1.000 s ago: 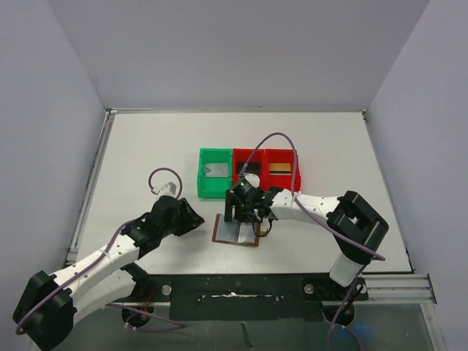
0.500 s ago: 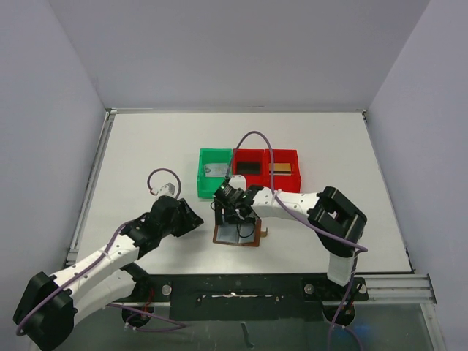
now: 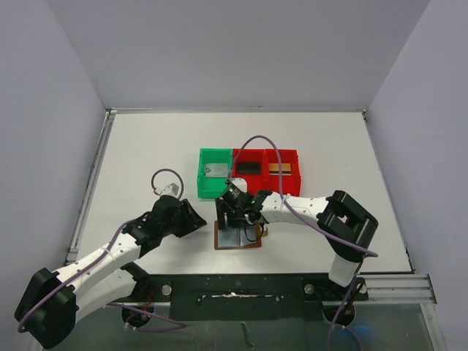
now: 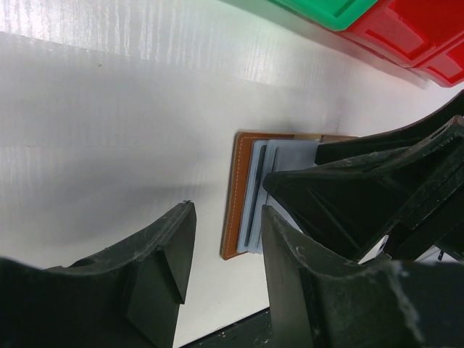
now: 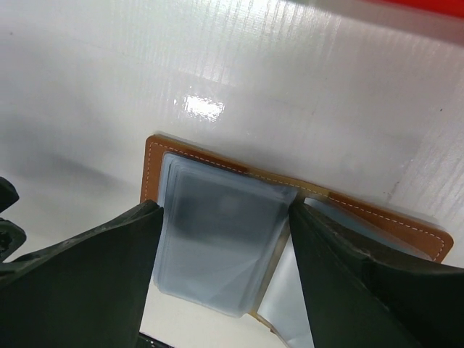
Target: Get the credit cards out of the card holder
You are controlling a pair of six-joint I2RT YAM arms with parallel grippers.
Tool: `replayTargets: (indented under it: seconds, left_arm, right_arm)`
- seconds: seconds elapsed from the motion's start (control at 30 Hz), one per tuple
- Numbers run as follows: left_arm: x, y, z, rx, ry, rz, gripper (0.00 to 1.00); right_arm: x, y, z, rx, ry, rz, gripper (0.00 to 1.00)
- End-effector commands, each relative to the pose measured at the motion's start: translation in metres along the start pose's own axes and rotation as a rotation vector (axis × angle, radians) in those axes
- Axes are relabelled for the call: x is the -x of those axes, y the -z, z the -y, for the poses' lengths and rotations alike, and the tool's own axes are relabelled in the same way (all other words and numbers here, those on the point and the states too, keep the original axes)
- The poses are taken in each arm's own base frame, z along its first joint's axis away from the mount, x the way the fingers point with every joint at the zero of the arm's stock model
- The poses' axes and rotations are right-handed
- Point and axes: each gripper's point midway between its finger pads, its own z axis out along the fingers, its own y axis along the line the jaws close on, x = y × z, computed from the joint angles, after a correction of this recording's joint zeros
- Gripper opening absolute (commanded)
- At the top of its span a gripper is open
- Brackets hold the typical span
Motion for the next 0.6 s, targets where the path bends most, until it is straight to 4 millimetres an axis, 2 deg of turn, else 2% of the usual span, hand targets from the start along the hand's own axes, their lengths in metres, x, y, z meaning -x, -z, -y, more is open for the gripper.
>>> replayTargets:
  seconds: [0.0,0.37,0.47,0.57]
  left_arm:
    - [0.010,0.002,0.024,-0.094,-0.023,0.024,0.41]
    - [0.011,0.000,0.026,-0.098,-0.027,0.024,0.41]
    - [0.010,-0.001,0.025,-0.093,-0.028,0.022,0.41]
    - [0.010,-0.001,0.024,-0.088,-0.022,0.022,0.42]
  right_arm:
    - [-0.004,0.004,-0.011,0.076,0.003,-0.013,0.72]
    - [-0.011,-0.001,0.016,-0.081,0.040,-0.032,0.66]
    - [-0.013,-0.002,0.020,-0.119,0.050,-0.038,0.71]
    - [-0.013,-0.004,0.021,-0.138,0.060,-0.037,0.71]
